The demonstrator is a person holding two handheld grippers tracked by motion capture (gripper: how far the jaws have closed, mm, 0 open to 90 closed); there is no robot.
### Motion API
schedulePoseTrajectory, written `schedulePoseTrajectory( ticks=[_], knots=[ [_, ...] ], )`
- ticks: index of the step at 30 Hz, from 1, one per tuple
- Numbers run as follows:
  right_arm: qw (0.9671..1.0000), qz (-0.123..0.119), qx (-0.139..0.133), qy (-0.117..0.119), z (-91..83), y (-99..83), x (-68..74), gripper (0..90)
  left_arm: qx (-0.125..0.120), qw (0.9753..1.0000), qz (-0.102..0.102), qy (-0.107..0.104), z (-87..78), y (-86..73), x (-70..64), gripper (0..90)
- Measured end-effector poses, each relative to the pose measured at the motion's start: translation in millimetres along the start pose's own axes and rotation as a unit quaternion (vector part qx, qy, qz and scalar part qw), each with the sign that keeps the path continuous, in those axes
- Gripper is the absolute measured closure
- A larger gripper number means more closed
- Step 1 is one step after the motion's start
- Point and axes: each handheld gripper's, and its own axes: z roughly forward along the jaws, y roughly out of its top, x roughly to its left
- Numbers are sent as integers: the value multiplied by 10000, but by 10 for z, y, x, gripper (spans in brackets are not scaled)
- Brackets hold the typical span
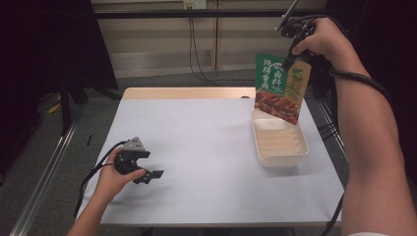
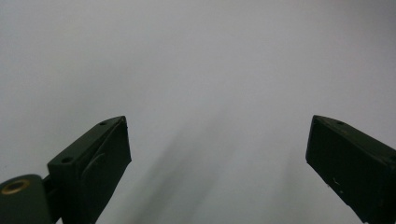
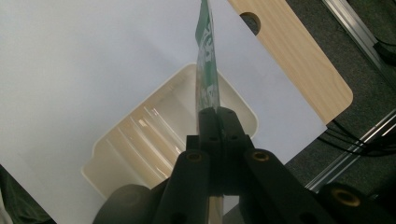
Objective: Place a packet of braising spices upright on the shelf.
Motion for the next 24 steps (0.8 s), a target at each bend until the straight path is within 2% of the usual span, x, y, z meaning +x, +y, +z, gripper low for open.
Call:
schedulePoseTrajectory(
  ticks=[4,5,9,11,13,15,16,17,19,21,24],
  knots=[
    [10000,-40,37,-27,59,-16,-43,900,51,10000,-35,-4,-11,-5,-1,64],
    [10000,-54,30,-59,78,-24,-58,900,-5,10000,-39,-14,-7,-13,0,64],
    [10000,-84,34,6,173,-46,-84,900,64,10000,-31,8,-21,-13,-5,65],
    [10000,-70,6,-14,195,-47,-93,900,16,10000,-31,17,-11,-19,-13,66],
    [10000,-63,19,45,206,-42,-86,900,70,10000,-15,-6,-18,-16,-17,67],
    [10000,-83,10,-37,207,-33,-85,900,75,10000,-13,2,-19,-17,-20,67],
    [10000,-42,13,19,204,-30,-78,900,63,10000,-19,1,-20,-19,-21,68],
    [9999,-107,13,-8,200,-23,-82,900,40,10000,-28,14,-19,-20,-24,68],
    [10000,-41,25,-25,196,-14,-78,900,26,10000,-23,17,-19,-21,-22,68],
    [9999,-94,-20,-72,209,-3,-88,900,25,10000,-21,10,-15,-20,-25,69],
    [10000,-22,-14,-29,258,-4,-98,900,114,9999,2,-24,-14,-18,-23,69]
  ],
)
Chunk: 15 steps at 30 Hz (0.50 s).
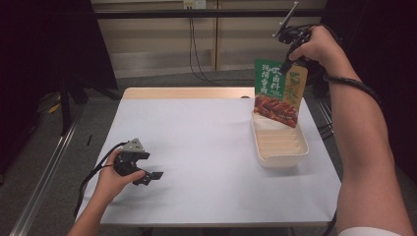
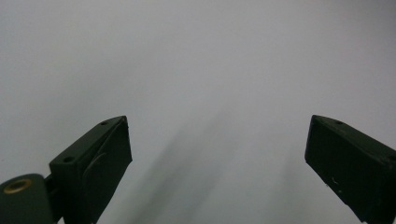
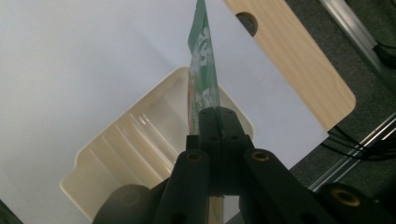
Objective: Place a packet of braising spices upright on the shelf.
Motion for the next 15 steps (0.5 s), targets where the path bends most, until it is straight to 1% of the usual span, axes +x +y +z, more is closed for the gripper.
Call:
schedulePoseTrajectory(
  ticks=[3,4,5,6,7,8,10,11,12,13,14,15],
  knots=[
    [9999,-36,37,113,116,-36,0,900,-42,10000,-14,-11,-3,-1,0,69],
    [9999,-64,70,112,150,-52,-5,900,-42,10000,-16,4,-7,-2,3,69],
    [9999,-27,60,126,184,-69,-1,900,-45,10000,-19,26,-8,-2,1,70],
    [9998,-18,65,188,212,-85,-6,900,-59,10000,-22,27,-8,-3,-1,70],
    [9997,36,95,210,234,-99,2,900,-106,9999,-23,66,1,-7,-7,69],
    [9998,48,61,181,252,-108,1,875,-67,10000,-7,74,-4,-5,-7,70],
    [9992,364,-14,175,229,-119,3,811,-27,10000,1,38,-7,-1,-6,70],
    [9990,395,-36,197,210,-123,13,761,-55,10000,4,78,-2,-3,-11,70],
    [9990,409,-29,176,192,-123,26,715,-28,10000,24,56,-12,2,-8,70],
    [9991,415,-42,88,173,-121,40,667,-31,10000,-8,-12,-16,5,-15,70],
    [9986,508,-62,100,150,-118,57,613,-120,9999,-7,-10,-8,2,-18,70],
    [9985,534,-67,107,137,-117,65,585,-115,9999,8,52,-13,5,-25,69]
  ],
)
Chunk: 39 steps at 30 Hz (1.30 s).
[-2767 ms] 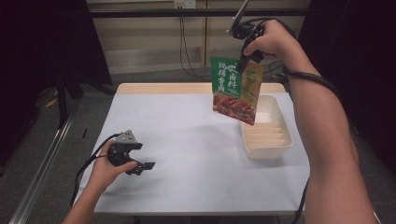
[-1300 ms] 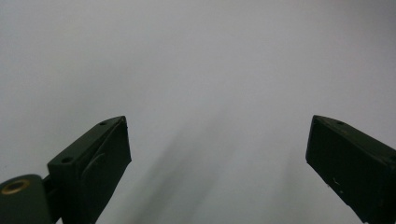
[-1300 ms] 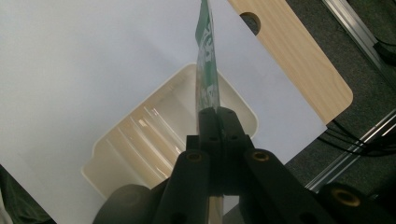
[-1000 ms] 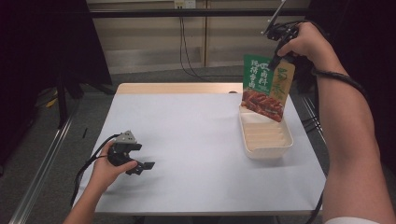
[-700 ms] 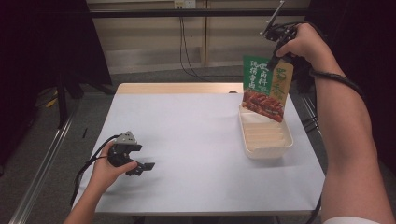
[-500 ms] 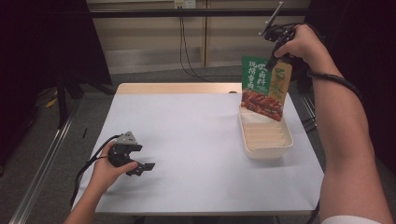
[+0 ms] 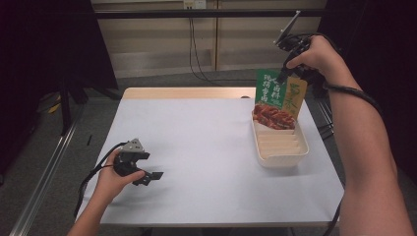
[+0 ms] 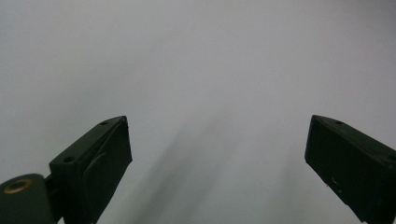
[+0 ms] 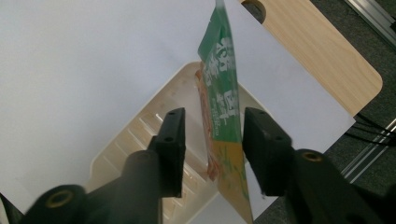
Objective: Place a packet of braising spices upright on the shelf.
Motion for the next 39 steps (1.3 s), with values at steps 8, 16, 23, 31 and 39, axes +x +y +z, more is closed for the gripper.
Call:
schedulePoseTrajectory(
  ticks=[8,16,23,31,39],
  knots=[
    [9999,43,-52,-122,-158,30,108,360,-44,10000,35,-81,-6,10,-14,69],
    [9999,48,-95,-65,-200,42,291,291,-20,9999,61,-82,-25,21,-20,69],
    [9998,-69,-198,38,-138,68,469,270,-77,9999,27,-128,-33,26,-9,69],
    [9996,-212,-83,168,58,97,649,248,-60,9999,25,-117,-39,36,-22,69],
    [9988,-395,-27,293,252,97,824,233,-104,9999,12,-128,-43,42,-29,69]
  ],
)
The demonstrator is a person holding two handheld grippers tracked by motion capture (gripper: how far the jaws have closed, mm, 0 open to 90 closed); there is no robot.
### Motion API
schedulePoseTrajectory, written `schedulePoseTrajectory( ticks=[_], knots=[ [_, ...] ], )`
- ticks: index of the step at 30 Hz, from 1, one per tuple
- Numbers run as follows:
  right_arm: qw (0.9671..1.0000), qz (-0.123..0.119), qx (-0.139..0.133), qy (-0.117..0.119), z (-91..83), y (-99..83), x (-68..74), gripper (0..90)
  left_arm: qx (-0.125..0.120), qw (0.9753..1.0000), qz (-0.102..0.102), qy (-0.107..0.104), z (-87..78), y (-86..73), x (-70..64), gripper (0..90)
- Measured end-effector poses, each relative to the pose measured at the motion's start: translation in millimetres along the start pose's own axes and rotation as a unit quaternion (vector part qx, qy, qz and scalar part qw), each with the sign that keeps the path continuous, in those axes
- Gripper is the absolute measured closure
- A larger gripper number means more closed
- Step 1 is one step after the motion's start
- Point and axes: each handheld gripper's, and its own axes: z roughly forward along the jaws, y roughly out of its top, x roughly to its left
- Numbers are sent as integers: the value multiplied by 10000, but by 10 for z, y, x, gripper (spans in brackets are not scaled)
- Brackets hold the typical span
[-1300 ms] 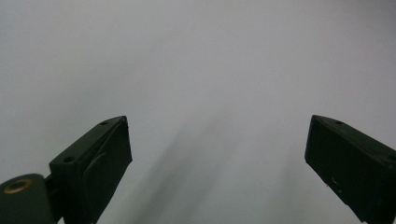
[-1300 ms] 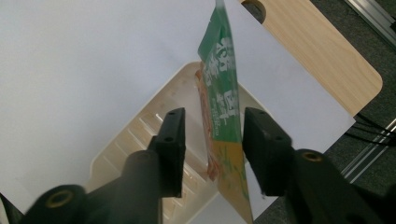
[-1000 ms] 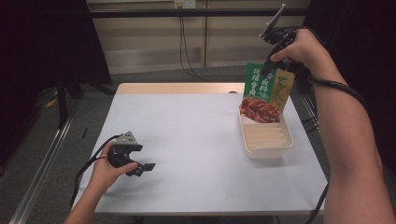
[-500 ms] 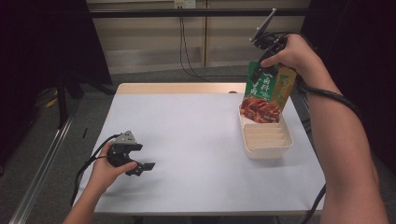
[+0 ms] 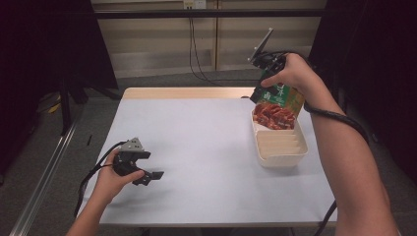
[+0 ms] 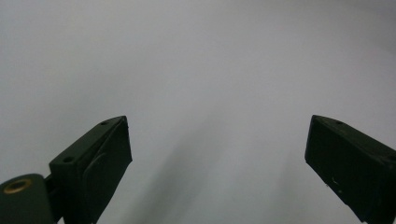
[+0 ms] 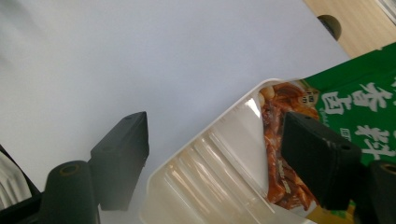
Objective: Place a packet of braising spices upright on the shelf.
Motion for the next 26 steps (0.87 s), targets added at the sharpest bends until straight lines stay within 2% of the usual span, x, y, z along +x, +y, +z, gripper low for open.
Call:
schedulePoseTrajectory(
  ticks=[9,11,12,16,19,21,22,25,26],
  knots=[
    [9996,-251,100,-37,186,9,156,210,-31,10000,17,18,-1,0,-16,69],
    [9994,-323,130,-20,242,3,184,204,-55,10000,16,0,-3,0,-19,69],
    [9995,-285,117,8,272,1,205,203,-51,10000,17,1,-4,-1,-19,69],
    [9989,-429,170,34,411,-19,287,194,19,10000,17,8,-7,-1,-17,69],
    [9981,-564,256,48,523,-42,345,183,-18,10000,-9,-11,0,-7,-17,68],
    [9979,-612,184,75,580,-66,383,179,4,10000,14,-37,0,-8,-11,68],
    [9977,-645,165,92,606,-80,404,175,-69,10000,-26,-31,14,-13,-15,68],
    [9971,-732,88,174,692,-142,479,158,72,10000,18,-30,13,-5,-5,67],
    [9969,-770,97,125,724,-168,509,147,62,10000,-11,-35,24,-9,-5,66]
  ],
)
